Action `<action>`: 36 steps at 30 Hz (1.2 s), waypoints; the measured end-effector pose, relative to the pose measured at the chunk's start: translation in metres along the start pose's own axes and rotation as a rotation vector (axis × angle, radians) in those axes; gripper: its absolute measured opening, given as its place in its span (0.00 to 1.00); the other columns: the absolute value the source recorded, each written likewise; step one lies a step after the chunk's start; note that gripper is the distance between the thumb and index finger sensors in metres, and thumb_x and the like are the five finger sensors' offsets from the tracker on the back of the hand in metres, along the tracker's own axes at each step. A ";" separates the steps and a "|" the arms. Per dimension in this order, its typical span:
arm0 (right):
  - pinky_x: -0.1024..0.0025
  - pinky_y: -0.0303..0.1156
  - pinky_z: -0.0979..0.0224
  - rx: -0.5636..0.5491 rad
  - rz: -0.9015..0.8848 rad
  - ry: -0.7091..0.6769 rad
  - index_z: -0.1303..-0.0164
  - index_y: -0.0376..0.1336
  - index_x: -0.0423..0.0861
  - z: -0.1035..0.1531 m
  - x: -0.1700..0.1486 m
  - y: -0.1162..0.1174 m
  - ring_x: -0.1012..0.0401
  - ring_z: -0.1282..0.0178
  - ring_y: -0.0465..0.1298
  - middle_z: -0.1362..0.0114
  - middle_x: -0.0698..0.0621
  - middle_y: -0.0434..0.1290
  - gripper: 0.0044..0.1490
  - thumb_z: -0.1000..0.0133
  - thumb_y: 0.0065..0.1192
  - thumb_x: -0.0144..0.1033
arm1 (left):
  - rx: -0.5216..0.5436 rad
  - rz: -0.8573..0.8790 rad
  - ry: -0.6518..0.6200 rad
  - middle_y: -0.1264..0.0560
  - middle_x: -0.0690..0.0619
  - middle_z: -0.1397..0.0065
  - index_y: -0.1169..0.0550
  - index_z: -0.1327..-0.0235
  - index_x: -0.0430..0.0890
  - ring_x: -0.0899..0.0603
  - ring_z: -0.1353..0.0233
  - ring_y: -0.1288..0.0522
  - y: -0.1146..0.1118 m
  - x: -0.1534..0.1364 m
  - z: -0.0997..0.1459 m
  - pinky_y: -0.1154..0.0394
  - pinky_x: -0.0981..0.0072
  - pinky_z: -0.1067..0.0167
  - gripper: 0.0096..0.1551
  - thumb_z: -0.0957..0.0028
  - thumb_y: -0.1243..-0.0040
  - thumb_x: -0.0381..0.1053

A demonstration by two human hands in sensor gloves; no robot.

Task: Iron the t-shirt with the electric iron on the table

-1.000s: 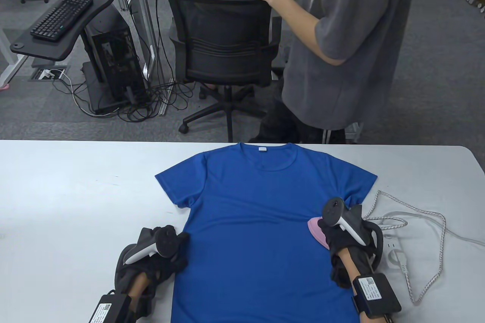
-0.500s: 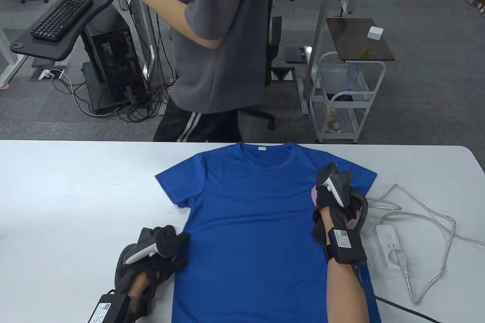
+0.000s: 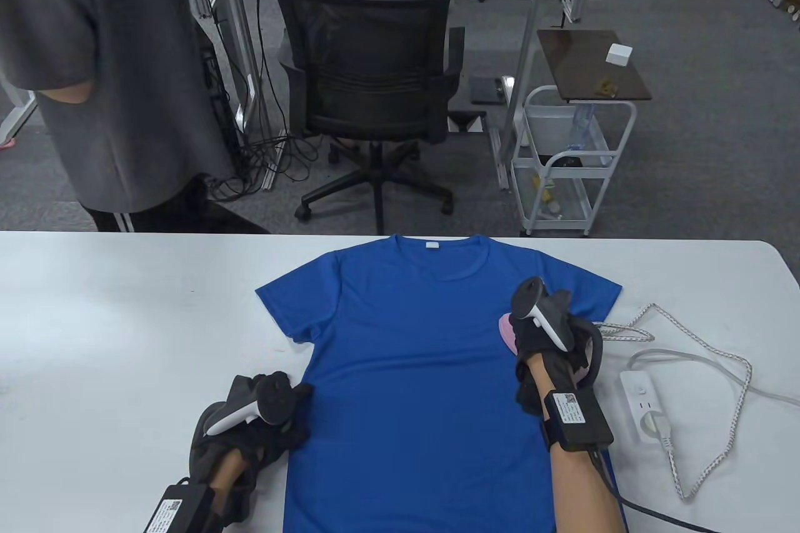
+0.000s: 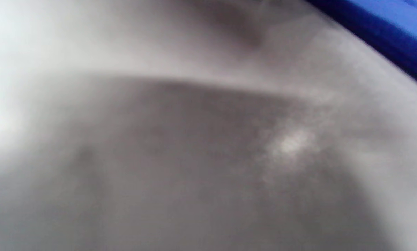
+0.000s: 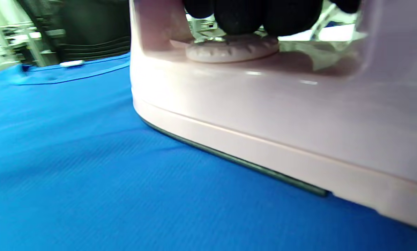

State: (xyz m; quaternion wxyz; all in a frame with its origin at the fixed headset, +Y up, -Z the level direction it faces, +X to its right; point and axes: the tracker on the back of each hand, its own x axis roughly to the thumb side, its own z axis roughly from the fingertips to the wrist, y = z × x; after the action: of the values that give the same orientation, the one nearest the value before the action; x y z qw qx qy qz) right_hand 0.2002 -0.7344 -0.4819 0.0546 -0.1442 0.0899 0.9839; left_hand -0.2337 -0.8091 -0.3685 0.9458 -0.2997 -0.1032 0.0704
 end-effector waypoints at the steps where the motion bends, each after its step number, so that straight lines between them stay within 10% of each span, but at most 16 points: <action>1: 0.38 0.64 0.33 0.009 0.009 -0.036 0.22 0.53 0.47 0.004 0.003 0.000 0.42 0.41 0.71 0.34 0.41 0.69 0.44 0.50 0.46 0.52 | -0.002 -0.001 0.001 0.69 0.49 0.19 0.61 0.23 0.64 0.34 0.20 0.70 0.000 0.000 0.000 0.64 0.39 0.28 0.45 0.49 0.58 0.66; 10: 0.32 0.59 0.27 0.123 0.005 -0.273 0.18 0.48 0.42 0.034 0.014 -0.004 0.37 0.29 0.67 0.23 0.35 0.61 0.47 0.48 0.50 0.45 | 0.002 0.003 0.002 0.69 0.49 0.18 0.60 0.23 0.64 0.34 0.20 0.70 0.000 0.000 0.000 0.64 0.39 0.28 0.45 0.49 0.58 0.66; 18: 0.36 0.65 0.28 0.006 0.115 -0.322 0.21 0.55 0.36 0.051 0.004 -0.010 0.36 0.29 0.72 0.24 0.32 0.66 0.44 0.50 0.59 0.32 | -0.011 -0.003 0.008 0.70 0.49 0.19 0.61 0.24 0.65 0.35 0.20 0.70 0.001 0.000 0.000 0.64 0.39 0.28 0.45 0.49 0.57 0.66; 26: 0.40 0.66 0.27 0.042 0.105 -0.484 0.22 0.59 0.46 0.066 0.007 -0.011 0.40 0.29 0.73 0.23 0.37 0.67 0.42 0.52 0.60 0.31 | -0.008 0.002 0.007 0.70 0.49 0.19 0.61 0.24 0.65 0.35 0.20 0.71 0.001 0.000 0.000 0.64 0.39 0.28 0.45 0.49 0.57 0.66; 36: 0.45 0.70 0.30 -0.043 0.109 -0.388 0.23 0.59 0.52 0.050 0.014 -0.010 0.43 0.32 0.76 0.25 0.40 0.70 0.43 0.54 0.59 0.35 | -0.007 0.008 0.005 0.70 0.49 0.19 0.61 0.24 0.64 0.35 0.20 0.71 0.000 0.000 0.000 0.64 0.39 0.28 0.45 0.49 0.57 0.66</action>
State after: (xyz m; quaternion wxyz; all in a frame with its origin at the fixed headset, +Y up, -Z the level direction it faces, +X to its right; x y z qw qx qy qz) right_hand 0.1743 -0.7138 -0.4408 0.0144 0.0519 0.0642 0.9965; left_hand -0.2338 -0.8088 -0.3689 0.9447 -0.3037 -0.0999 0.0728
